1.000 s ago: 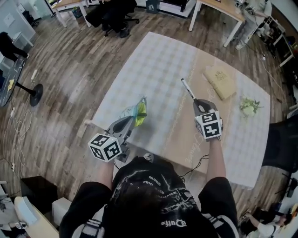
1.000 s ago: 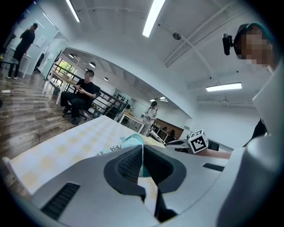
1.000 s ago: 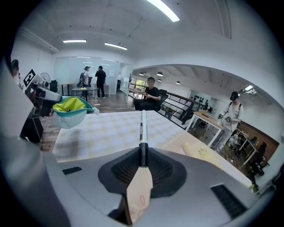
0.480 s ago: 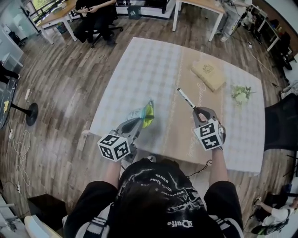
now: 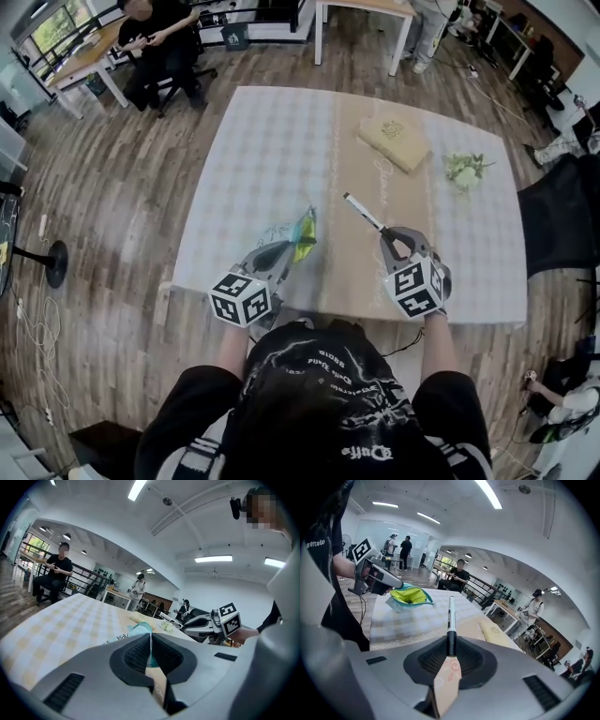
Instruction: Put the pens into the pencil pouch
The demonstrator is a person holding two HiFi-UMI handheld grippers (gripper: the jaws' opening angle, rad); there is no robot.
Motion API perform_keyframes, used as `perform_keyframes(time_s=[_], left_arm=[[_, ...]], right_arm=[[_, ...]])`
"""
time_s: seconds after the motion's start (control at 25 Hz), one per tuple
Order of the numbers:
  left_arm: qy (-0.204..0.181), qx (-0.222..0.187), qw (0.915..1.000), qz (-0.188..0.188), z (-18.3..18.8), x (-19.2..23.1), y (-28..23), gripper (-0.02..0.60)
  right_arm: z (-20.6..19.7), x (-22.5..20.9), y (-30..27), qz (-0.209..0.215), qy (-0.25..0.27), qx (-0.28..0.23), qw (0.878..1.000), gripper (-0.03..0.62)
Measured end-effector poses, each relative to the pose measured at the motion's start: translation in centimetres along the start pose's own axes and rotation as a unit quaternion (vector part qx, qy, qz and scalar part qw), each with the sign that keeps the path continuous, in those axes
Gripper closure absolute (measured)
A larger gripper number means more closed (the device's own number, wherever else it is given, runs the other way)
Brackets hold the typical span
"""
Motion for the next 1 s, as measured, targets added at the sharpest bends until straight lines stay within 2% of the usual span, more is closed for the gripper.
perform_keyframes(time_s=[0.52,1.0], left_arm=[[-0.020,0.016,0.9987,-0.043,-1.3,-1.5,-1.7,0.554],[-0.052,0.036,0.9960,-0.064,-2.7,-2.2,-1.8,0.554]], right_arm=[[-0.6,3.1,2.2,0.028,0.036,0.026,0.999,0.526],[-1.0,6.5,1.3,0.108,0.107,0.067,0.986,0.526]])
Point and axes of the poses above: the fingertips, and each gripper's own axes: y backward along the fingers, x to its left, z out of its top, the point moved 9 cm from there along y, backward along the fingers, and after that the axes turned 12 degrees about -x, right-handed, at the moved point
